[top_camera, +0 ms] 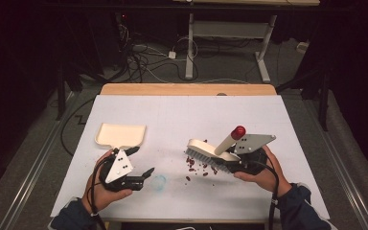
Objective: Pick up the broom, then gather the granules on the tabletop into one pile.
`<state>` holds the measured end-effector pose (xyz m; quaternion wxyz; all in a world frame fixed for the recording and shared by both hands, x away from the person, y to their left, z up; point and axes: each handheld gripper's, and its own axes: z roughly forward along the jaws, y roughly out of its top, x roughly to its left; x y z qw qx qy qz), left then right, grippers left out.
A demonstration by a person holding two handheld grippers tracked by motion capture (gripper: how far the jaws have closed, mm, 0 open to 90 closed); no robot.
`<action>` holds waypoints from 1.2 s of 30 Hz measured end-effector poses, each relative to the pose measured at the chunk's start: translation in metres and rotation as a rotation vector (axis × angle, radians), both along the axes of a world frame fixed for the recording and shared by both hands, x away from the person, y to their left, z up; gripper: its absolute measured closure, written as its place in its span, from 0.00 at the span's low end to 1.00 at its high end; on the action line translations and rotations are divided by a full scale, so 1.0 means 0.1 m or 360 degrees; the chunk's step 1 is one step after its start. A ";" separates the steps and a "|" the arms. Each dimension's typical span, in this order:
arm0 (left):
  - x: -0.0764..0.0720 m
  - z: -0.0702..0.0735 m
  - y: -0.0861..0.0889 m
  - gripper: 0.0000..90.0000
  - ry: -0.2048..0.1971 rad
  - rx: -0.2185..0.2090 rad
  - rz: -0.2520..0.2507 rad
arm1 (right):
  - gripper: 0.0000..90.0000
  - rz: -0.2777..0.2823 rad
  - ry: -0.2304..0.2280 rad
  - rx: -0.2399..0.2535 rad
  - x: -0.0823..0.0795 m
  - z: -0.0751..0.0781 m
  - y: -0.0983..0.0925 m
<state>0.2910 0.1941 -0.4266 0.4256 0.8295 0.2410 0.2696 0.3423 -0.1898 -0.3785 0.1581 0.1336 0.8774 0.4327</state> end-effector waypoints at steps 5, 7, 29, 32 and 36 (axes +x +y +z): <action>-0.10 -0.15 0.21 0.23 0.0054 0.0030 0.0116 | 0.75 -0.0085 -0.0023 0.0012 0.04 0.04 -0.04; -0.12 -0.17 0.24 0.23 0.0064 0.0036 0.0131 | 0.75 -0.0113 -0.0030 0.0015 0.07 0.05 -0.06; -0.14 -0.33 0.34 0.23 0.0163 0.0126 0.0146 | 0.75 -0.0432 -0.0289 -0.0217 0.67 -0.05 0.12; -0.14 -0.33 0.35 0.22 0.0168 0.0112 0.0145 | 0.75 -0.0457 -0.0288 -0.0269 0.84 -0.15 0.22; -0.12 -0.33 0.34 0.22 0.0171 0.0126 0.0143 | 0.75 -0.0502 -0.0341 -0.0398 0.96 -0.33 0.37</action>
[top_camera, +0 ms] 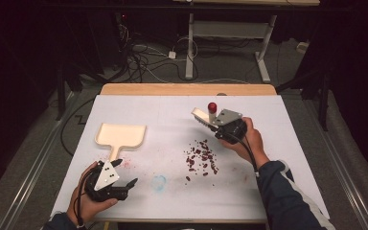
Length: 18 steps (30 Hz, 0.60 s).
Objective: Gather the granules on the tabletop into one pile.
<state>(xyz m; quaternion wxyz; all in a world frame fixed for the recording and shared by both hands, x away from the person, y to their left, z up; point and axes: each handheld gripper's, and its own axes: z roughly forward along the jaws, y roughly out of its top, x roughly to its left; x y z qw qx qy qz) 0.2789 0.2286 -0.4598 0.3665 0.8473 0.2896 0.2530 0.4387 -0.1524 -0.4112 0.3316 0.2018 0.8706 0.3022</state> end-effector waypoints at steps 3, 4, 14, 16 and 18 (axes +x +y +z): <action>0.00 0.00 -0.01 0.22 0.0000 0.0001 -0.0006 | 0.75 -0.0005 -0.0002 -0.0084 0.03 -0.09 0.08; 0.00 0.00 -0.01 0.22 0.0000 0.0005 -0.0006 | 0.75 0.0009 0.0017 -0.0111 0.04 -0.18 0.13; -0.01 -0.01 -0.03 0.22 0.0008 0.0029 -0.0009 | 0.75 0.0202 0.0049 -0.0110 -0.24 -0.33 0.31; -0.01 -0.01 -0.03 0.22 0.0009 0.0032 -0.0011 | 0.75 0.0245 0.0056 -0.0106 -0.28 -0.32 0.31; -0.01 -0.01 -0.03 0.22 0.0010 0.0031 -0.0011 | 0.75 0.0366 0.0071 -0.0138 -0.39 -0.31 0.30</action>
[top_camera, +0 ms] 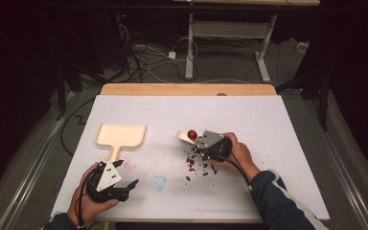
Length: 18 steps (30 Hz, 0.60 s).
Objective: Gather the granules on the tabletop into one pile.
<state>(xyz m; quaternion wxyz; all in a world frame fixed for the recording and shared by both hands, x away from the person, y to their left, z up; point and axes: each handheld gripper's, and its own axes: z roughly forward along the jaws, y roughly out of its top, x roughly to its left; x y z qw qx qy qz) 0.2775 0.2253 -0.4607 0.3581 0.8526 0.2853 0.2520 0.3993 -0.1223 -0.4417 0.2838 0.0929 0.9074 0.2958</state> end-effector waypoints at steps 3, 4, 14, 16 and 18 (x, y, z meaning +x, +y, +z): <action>0.00 0.00 0.00 0.22 0.0002 0.0001 0.0001 | 0.75 0.0042 0.0016 0.0012 -0.08 0.00 -0.01; 0.00 0.00 0.00 0.22 0.0002 -0.0001 0.0001 | 0.75 0.0055 0.0034 0.0024 -0.12 0.00 -0.02; 0.00 0.00 0.00 0.22 0.0011 0.0003 -0.0007 | 0.75 0.0247 0.0080 0.0026 -0.35 0.05 -0.17; 0.00 0.00 -0.01 0.22 0.0010 0.0005 -0.0010 | 0.75 0.0256 0.0073 0.0029 -0.38 0.06 -0.20; 0.00 0.00 -0.01 0.22 0.0013 0.0009 -0.0011 | 0.75 0.0229 0.0057 0.0060 -0.39 0.08 -0.23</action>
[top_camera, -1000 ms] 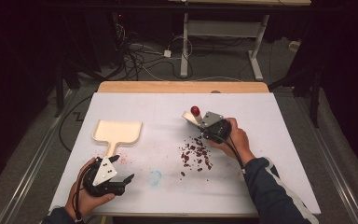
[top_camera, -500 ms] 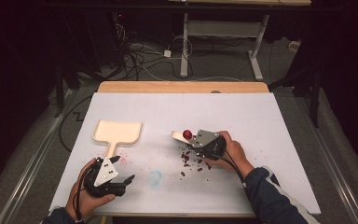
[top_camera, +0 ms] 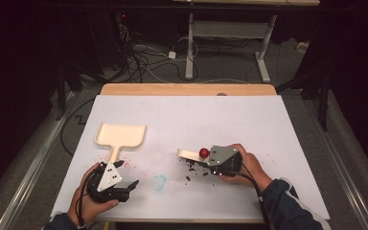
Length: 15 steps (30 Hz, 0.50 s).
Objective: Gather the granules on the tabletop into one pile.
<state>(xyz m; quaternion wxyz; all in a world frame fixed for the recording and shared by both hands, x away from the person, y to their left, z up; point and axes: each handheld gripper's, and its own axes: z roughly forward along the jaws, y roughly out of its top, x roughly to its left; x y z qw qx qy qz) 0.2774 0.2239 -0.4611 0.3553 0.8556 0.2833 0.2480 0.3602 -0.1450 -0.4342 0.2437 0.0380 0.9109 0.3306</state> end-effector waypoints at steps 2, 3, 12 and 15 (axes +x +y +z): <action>0.00 0.00 0.00 0.22 -0.0001 0.0005 0.0000 | 0.75 0.0004 -0.0017 -0.0009 0.01 0.01 -0.01; 0.00 0.00 0.00 0.22 -0.0001 0.0007 -0.0001 | 0.75 -0.0039 -0.0047 0.0015 0.02 0.03 -0.02; 0.00 0.00 -0.01 0.22 -0.0005 0.0013 0.0001 | 0.75 -0.0143 -0.0042 0.0211 0.02 0.36 -0.21; 0.00 0.00 0.00 0.22 -0.0010 0.0011 0.0011 | 0.75 -0.0178 0.0015 0.0242 -0.03 0.44 -0.21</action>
